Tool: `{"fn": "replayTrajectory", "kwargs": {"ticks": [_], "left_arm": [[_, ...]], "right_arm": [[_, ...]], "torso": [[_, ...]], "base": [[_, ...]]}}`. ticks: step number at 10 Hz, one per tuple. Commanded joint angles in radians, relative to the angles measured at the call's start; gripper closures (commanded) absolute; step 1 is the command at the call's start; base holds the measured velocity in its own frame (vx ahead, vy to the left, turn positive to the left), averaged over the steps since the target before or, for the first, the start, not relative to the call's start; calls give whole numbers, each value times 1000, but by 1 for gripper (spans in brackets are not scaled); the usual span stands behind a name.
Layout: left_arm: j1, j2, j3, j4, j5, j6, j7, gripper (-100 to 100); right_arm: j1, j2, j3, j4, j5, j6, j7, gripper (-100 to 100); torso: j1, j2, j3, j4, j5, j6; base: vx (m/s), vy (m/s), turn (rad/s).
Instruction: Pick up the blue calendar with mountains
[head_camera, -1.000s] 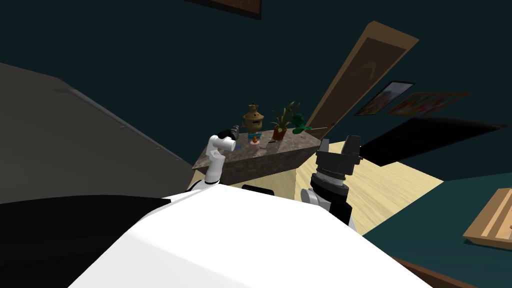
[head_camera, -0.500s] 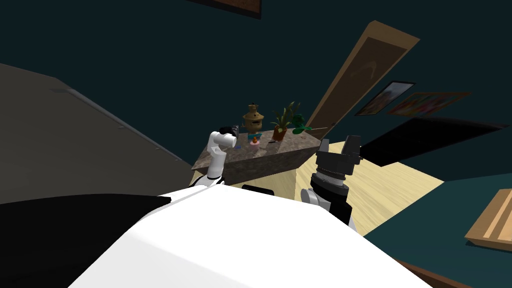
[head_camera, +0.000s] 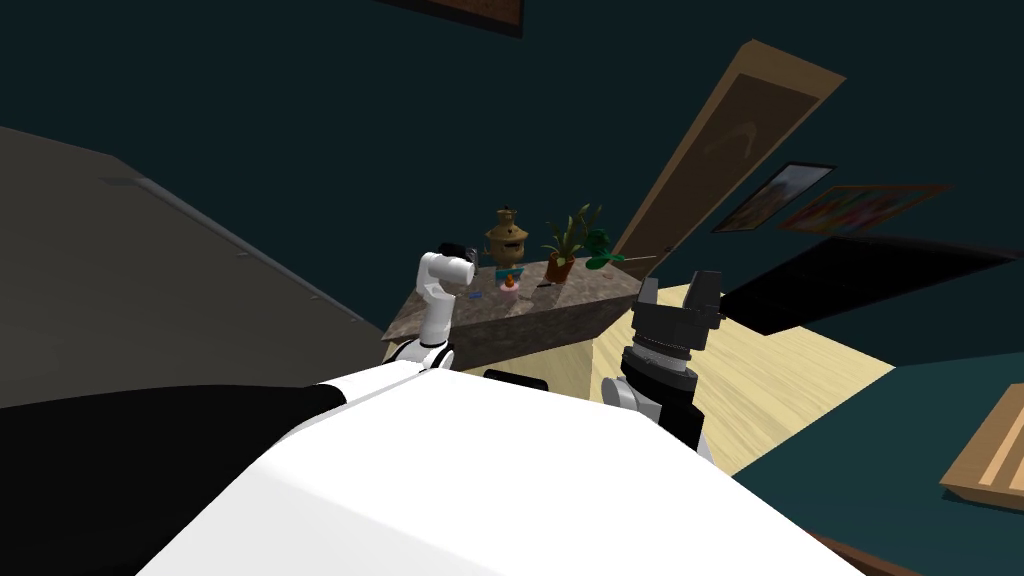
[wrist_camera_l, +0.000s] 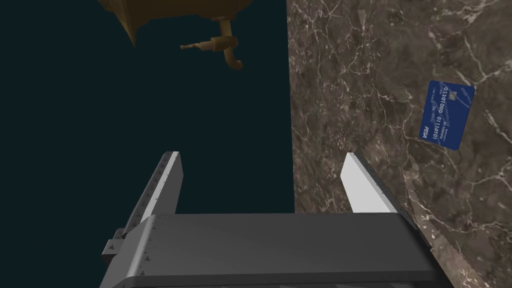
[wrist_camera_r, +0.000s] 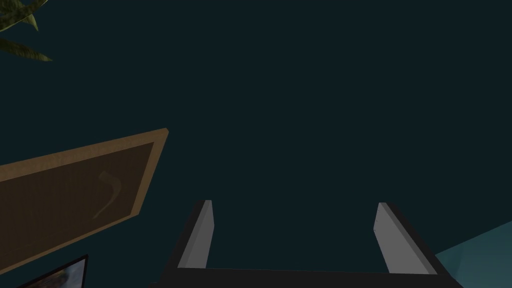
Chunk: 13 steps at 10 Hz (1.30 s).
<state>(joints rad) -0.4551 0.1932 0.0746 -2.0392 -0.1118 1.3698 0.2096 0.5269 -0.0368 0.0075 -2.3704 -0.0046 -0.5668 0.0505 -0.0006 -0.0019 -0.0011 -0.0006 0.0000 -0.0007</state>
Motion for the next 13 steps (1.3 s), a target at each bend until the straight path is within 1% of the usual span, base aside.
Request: {"fn": "replayTrajectory", "kwargs": {"ticks": [1, 2, 3, 4, 5, 6, 7, 8, 9, 10, 11, 13], "left_arm": [[-18, -2, 5, 5, 0, 50, 6, -100], [-56, -7, 17, 22, 1, 78, 17, -100], [-56, -7, 17, 22, 1, 106, 17, -100], [-93, -14, 29, 39, 3, 135, 28, -100], [-93, -14, 29, 39, 3, 157, 28, -100], [-128, -22, 40, 54, 6, 188, 38, -100], [-128, -22, 40, 54, 6, 206, 38, -100], [-161, -32, 52, 69, 9, 239, 49, -100], [-161, -32, 52, 69, 9, 253, 49, -100], [-191, -43, 63, 84, 12, 287, 58, -100], [-191, -43, 63, 84, 12, 299, 58, -100], [-245, -71, 84, 109, 19, 367, 76, -100]], "right_arm": [[0, 0, 0, 0, 0, 0, 0, 0], [0, 0, 0, 0, 0, 0, 0, 0], [0, 0, 0, 0, 0, 0, 0, 0], [0, 0, 0, 0, 0, 0, 0, 0], [0, 0, 0, 0, 0, 0, 0, 0], [0, 0, 0, 0, 0, 0, 0, 0], [0, 0, 0, 0, 0, 0, 0, 0], [0, 0, 0, 0, 0, 0, 0, 0], [0, 0, 0, 0, 0, 0, 0, 0], [0, 0, 0, 0, 0, 0, 0, 0], [0, 0, 0, 0, 0, 0, 0, 0], [0, 0, 0, 0, 0, 0, 0, 0]], "torso": [[0, 0, 0, 0, 0, 0], [0, 0, 0, 0, 0, 0], [0, 0, 0, 0, 0, 0], [0, 0, 0, 0, 0, 0], [0, 0, 0, 0, 0, 0], [0, 0, 0, 0, 0, 0], [0, 0, 0, 0, 0, 0], [0, 0, 0, 0, 0, 0], [0, 0, 0, 0, 0, 0], [0, 0, 0, 0, 0, 0], [0, 0, 0, 0, 0, 0], [-1, 1, 0, 0, 0, 0]], "base": [[24, -5, 7], [26, -10, 16], [23, -8, 13], [27, -9, 26], [22, -10, 13], [23, -12, 32], [21, -10, 11], [29, -10, 24], [26, -10, 17], [27, -11, 28], [22, -11, 18], [25, -15, 42]]}}
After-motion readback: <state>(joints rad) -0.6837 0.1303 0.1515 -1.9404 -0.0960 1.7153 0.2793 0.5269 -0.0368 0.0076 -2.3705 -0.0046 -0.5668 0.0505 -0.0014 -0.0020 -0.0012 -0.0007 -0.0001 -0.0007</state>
